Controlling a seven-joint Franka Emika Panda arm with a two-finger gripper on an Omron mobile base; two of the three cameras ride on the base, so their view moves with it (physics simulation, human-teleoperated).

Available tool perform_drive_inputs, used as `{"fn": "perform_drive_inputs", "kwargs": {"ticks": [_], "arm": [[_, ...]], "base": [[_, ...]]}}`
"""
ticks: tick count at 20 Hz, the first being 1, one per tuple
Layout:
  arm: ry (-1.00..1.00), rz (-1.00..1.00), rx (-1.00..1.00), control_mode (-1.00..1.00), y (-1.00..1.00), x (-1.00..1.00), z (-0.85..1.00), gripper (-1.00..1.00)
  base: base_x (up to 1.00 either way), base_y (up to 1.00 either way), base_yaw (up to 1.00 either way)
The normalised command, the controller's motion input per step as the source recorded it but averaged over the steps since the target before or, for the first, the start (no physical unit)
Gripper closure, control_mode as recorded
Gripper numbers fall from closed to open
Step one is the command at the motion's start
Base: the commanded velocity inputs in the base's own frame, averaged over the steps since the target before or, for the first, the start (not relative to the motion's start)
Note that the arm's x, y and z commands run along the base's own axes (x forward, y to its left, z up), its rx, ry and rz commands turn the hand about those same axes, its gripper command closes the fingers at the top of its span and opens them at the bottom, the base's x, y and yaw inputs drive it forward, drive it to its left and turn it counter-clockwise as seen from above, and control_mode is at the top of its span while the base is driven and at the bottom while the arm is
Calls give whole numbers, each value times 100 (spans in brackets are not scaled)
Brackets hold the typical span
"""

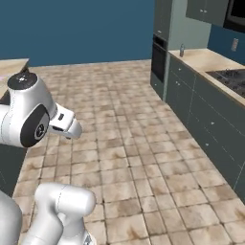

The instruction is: Place the drinks on the dining counter in a tight cluster.

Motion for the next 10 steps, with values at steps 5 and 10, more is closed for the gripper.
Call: {"fn": "perform_drive_inputs", "kwargs": {"ticks": [5, 10], "arm": [[0, 0, 0, 100, 0, 0, 0, -100], [0, 0, 0, 100, 0, 0, 0, -100]], "base": [[83, -11, -7], [88, 0, -14]]}}
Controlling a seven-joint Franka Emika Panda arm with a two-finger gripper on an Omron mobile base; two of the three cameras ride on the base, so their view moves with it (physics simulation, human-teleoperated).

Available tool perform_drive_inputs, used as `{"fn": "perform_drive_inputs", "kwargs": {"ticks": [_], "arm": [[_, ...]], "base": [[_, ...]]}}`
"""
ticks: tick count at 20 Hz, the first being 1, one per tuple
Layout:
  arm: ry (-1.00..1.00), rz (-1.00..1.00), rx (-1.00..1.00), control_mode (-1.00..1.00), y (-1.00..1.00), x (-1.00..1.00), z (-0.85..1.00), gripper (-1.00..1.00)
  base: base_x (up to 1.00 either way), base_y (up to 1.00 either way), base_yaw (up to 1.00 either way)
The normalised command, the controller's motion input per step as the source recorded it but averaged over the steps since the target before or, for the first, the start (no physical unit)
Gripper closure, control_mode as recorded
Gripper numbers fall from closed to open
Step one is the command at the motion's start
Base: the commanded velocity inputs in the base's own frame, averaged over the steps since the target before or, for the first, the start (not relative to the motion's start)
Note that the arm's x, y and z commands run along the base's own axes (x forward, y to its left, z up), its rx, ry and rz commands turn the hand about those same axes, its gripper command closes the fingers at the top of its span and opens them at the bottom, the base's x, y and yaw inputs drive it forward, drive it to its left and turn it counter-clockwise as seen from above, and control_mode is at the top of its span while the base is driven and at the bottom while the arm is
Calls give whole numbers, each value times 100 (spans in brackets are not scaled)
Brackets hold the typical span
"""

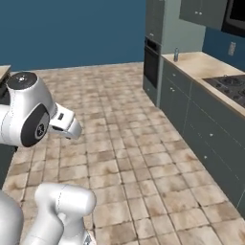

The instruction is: Place the drinks on the dining counter in a tight cluster.

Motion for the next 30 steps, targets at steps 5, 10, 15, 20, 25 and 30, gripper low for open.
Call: {"fn": "perform_drive_inputs", "kwargs": {"ticks": [5, 10, 15, 20, 25, 30], "arm": [[0, 0, 0, 100, 0, 0, 0, -100], [0, 0, 0, 100, 0, 0, 0, -100], [0, 0, 0, 100, 0, 0, 0, -100], [0, 0, 0, 100, 0, 0, 0, -100], [0, 0, 0, 100, 0, 0, 0, -100], [0, 0, 0, 100, 0, 0, 0, -100]], "base": [[96, 2, -19], [96, 2, -20], [91, 0, -20], [90, 1, -26], [97, 10, -42], [100, 73, -55]]}}
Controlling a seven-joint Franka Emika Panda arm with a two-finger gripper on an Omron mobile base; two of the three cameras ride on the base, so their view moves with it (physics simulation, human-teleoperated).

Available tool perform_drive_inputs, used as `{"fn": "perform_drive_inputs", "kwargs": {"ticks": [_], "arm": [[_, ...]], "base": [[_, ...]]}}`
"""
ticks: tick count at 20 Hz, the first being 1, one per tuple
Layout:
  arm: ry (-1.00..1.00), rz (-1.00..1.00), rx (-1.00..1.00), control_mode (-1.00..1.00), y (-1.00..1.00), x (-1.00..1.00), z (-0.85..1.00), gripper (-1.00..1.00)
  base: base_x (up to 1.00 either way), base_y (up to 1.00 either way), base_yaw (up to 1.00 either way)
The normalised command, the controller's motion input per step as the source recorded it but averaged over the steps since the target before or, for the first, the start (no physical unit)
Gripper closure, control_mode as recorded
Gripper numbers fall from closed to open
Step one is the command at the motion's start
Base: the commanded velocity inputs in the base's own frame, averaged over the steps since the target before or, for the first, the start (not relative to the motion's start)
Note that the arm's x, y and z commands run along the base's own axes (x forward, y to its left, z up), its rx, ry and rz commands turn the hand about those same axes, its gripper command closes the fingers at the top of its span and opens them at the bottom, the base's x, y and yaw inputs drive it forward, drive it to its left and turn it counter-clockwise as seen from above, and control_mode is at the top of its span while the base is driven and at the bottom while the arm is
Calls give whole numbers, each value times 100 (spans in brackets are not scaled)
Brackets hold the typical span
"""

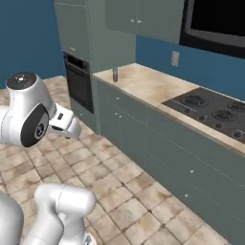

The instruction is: Place the drinks on the dining counter in a tight cluster.

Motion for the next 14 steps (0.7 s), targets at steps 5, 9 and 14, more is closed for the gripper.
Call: {"fn": "perform_drive_inputs", "kwargs": {"ticks": [5, 9, 14], "arm": [[0, 0, 0, 100, 0, 0, 0, -100], [0, 0, 0, 100, 0, 0, 0, -100], [0, 0, 0, 100, 0, 0, 0, -100]], "base": [[100, 99, -52], [100, 81, -35], [100, 47, -21]]}}
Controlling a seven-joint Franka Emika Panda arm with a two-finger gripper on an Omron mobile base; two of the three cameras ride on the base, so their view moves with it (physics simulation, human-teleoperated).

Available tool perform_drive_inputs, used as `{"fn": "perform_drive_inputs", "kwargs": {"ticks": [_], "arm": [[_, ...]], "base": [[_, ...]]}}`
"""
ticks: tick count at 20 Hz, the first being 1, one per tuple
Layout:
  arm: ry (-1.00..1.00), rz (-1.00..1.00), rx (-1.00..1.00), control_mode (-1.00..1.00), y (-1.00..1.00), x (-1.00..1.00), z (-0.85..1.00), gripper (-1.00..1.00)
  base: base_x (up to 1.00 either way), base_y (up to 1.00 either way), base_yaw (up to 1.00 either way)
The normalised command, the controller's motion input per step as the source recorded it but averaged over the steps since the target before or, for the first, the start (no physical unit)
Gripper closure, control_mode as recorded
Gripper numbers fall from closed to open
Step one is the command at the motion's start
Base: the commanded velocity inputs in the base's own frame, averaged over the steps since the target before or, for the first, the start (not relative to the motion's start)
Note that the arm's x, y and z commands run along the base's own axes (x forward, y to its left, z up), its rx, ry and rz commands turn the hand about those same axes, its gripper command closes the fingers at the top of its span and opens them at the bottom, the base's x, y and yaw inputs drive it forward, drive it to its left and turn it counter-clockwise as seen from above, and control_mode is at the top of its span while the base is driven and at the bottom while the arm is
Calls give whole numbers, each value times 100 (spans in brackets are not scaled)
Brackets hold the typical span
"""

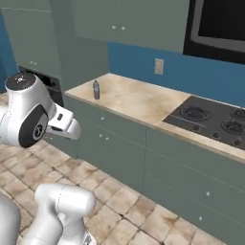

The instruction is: Place the drinks on the dining counter in a tight cluster.

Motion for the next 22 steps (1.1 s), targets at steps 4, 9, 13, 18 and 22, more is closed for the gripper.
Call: {"fn": "perform_drive_inputs", "kwargs": {"ticks": [4, 9, 13, 18, 22], "arm": [[0, 0, 0, 100, 0, 0, 0, -100], [0, 0, 0, 100, 0, 0, 0, -100], [0, 0, 0, 100, 0, 0, 0, -100], [0, 0, 0, 100, 0, 0, 0, -100], [0, 0, 0, 100, 0, 0, 0, -100]], "base": [[100, 72, -28], [100, 82, -41], [94, 86, -45], [71, 50, -29], [73, 44, -23]]}}
